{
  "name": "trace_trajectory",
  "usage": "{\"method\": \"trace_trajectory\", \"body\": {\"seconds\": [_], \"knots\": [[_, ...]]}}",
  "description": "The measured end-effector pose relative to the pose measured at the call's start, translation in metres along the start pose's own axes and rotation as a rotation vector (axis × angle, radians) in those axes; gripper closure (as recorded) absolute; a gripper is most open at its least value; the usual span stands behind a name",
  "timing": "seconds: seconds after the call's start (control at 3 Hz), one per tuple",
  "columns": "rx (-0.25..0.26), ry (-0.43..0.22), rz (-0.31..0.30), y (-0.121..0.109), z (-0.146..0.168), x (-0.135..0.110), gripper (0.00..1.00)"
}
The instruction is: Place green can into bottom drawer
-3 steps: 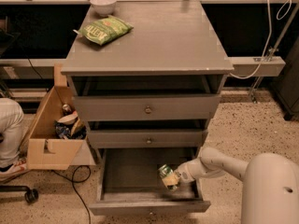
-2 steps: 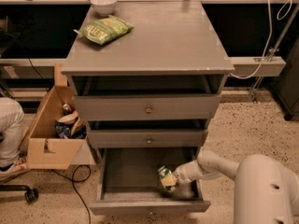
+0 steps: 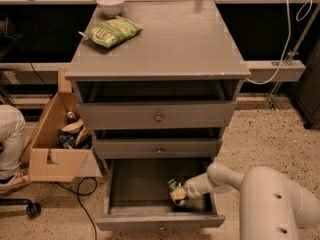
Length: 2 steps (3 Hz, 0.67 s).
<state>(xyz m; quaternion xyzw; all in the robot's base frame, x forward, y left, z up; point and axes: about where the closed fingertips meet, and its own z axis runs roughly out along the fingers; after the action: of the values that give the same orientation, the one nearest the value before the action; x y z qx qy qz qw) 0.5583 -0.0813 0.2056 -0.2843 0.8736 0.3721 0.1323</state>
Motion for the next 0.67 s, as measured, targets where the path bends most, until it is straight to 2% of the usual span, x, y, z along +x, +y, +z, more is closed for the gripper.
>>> {"method": "trace_trajectory", "body": {"seconds": [0.67], "knots": [[0.001,0.001,0.018,-0.0085,0.0118,-0.0019,0.37]]}}
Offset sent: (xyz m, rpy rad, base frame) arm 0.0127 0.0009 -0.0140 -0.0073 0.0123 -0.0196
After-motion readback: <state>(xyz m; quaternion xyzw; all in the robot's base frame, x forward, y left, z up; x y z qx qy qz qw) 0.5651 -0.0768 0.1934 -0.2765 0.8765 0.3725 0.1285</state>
